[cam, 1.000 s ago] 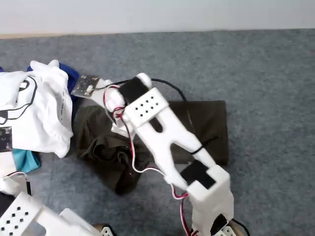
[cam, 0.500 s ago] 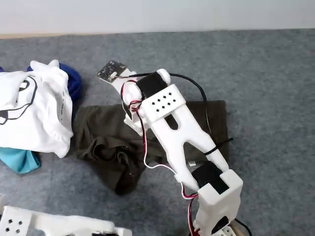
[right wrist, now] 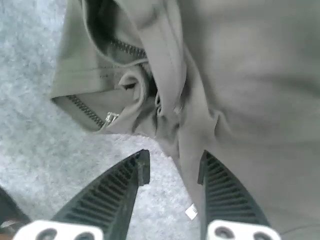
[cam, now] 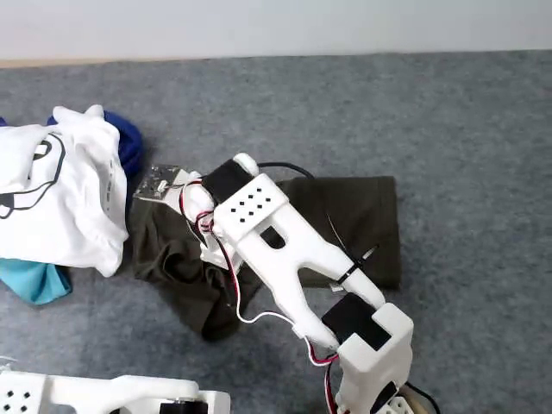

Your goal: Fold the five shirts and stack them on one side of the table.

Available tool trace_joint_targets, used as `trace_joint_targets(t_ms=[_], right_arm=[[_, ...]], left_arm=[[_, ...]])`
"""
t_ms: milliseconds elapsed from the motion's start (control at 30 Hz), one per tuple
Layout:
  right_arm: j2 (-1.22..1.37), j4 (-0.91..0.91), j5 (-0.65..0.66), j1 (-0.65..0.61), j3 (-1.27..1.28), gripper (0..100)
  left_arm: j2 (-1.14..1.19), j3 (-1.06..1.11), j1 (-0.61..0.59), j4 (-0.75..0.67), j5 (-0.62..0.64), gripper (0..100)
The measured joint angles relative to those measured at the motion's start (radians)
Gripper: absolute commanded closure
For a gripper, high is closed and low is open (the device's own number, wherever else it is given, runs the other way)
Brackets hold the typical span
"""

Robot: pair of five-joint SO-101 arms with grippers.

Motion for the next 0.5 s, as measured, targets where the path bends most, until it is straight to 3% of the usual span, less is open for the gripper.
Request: trace_joint_targets(t_ms=[500], right_arm=[[0.077,-0.052,0.031,-0.071,0.002,82.2]], left_arm=[[0.0,0.011,0.0,-0.012,0.0,90]])
